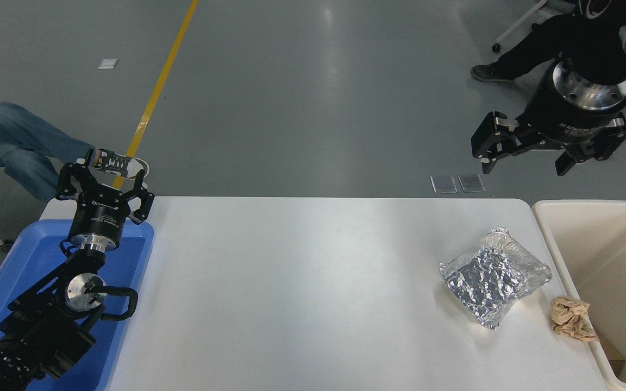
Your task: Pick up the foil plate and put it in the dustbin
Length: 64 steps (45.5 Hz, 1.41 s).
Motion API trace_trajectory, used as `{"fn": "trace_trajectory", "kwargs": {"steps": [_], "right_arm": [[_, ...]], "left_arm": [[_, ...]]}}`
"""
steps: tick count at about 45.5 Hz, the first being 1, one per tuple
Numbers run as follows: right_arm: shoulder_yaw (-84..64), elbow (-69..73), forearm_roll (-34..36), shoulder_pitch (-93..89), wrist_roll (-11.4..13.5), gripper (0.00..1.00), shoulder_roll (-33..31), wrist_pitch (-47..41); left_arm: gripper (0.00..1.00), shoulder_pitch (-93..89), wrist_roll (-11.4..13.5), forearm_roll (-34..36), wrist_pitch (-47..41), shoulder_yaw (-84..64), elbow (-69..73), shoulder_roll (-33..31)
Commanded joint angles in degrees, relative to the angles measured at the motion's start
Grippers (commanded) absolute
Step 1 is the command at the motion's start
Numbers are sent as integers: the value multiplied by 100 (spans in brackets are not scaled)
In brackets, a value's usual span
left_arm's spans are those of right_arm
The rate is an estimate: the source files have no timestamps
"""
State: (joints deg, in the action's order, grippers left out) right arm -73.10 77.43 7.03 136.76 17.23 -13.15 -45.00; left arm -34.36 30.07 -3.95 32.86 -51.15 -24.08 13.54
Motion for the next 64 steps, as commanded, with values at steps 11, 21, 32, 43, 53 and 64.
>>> {"fn": "trace_trajectory", "kwargs": {"steps": [11,21,32,43,53,64], "right_arm": [[-82,-8,9,-45,0,100,-30,0],[-29,0,18,-168,0,100,-56,0],[-3,18,18,-326,-9,100,-135,0],[6,18,114,-976,0,98,-153,0],[-90,9,782,-1556,0,98,-302,614],[-204,-8,1669,-1837,9,97,-399,1405]], "left_arm": [[99,0,8,0,-8,0,0,0],[99,0,8,0,-8,0,0,0],[99,0,8,0,-8,0,0,0],[99,0,8,0,-8,0,0,0],[99,0,8,0,1,0,0,0],[99,0,8,0,-8,0,0,0]]}}
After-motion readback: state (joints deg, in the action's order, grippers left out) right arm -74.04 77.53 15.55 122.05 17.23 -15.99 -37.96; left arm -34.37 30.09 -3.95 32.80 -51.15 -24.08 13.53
